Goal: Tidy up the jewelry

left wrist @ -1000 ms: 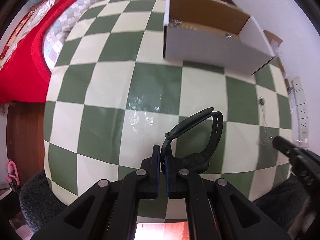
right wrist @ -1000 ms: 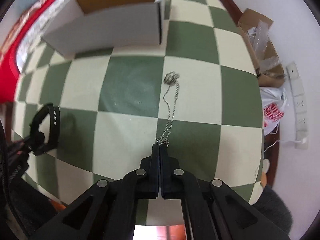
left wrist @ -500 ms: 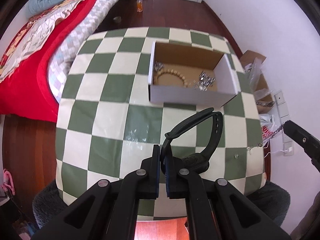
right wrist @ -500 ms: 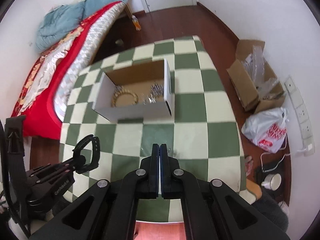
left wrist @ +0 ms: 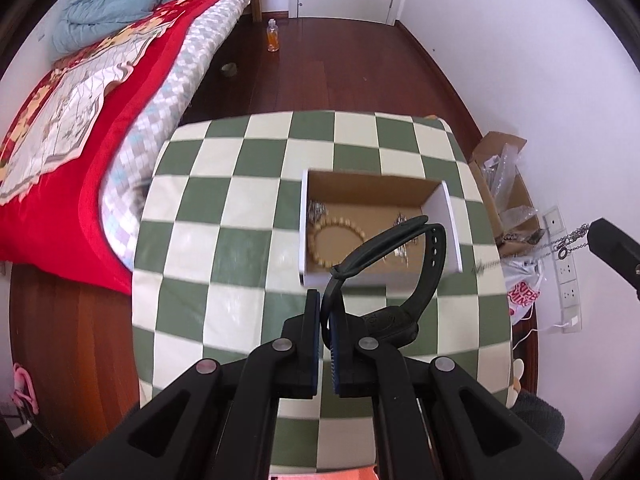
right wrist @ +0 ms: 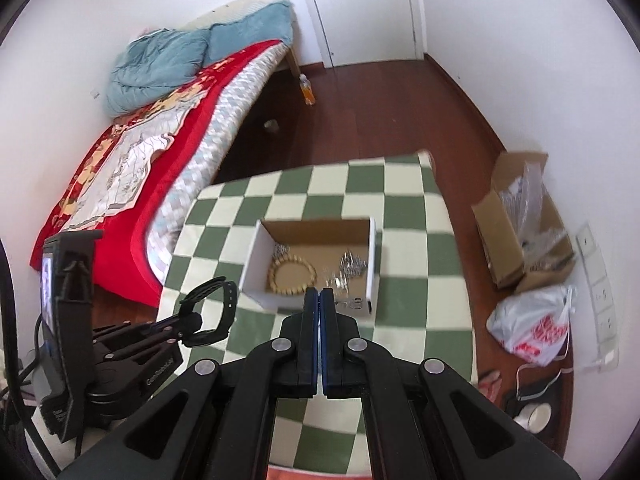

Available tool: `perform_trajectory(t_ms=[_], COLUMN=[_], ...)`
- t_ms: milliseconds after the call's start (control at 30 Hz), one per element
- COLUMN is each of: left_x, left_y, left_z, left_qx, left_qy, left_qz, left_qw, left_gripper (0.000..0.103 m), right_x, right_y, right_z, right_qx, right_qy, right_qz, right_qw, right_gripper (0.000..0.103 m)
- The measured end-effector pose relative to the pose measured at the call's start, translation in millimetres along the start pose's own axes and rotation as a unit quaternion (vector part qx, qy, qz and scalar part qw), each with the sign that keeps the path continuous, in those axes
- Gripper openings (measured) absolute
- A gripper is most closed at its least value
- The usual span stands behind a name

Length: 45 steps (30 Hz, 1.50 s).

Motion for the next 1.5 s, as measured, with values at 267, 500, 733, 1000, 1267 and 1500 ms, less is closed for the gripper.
perform_trajectory(t_ms=[267,500,733,1000,1267,1500], left_x=[43,94,106,86,74,68], left_y=[-1,3,8,13,22,26], left_z=[46,72,85,92,68,36], left_qx=[-0.008,-0.032,-0.049,-0.043,-0.023,-0.02], left_qy=[0.037,0.08,0.082,0.039,0.006,-0.022], left_qz=[-0.012,-0.02,-0.011,0.018,0.093,0.114], left_qw=[0.9992,0.9961,0.9954,0.9982,0.9954,0.993], left_gripper=[0.002,0.002,0.013,0.09,0.102,0.102], right_x=[35,119,189,202,184,186], right_y=[7,5,-3,-36,-48,-47], right_z=[54,80,88,87,54,5], right_qx=[-0.008,0.007,0.019,0.063,0.014,0.002], right_qy=[0.001,0.06,0.113,0.14,0.152,0.165], right_qz=[0.006,0.025,0.034,0.031,-0.097,-0.131], right_qw=[1.0,0.998,0.993,0.988,0.984,0.978], right_gripper=[0.0,0.001,0.001,0.09,0.102,0.103])
Point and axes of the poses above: each gripper's, at about its wrist camera, not at the fingertips, and x roughly the way its jaws point, y to its left, z to its top, the point moved 2 cm from there along x, roughly the way its jaws point, and after that the axes turned 4 degrees about -x, right-handed, at the moved point
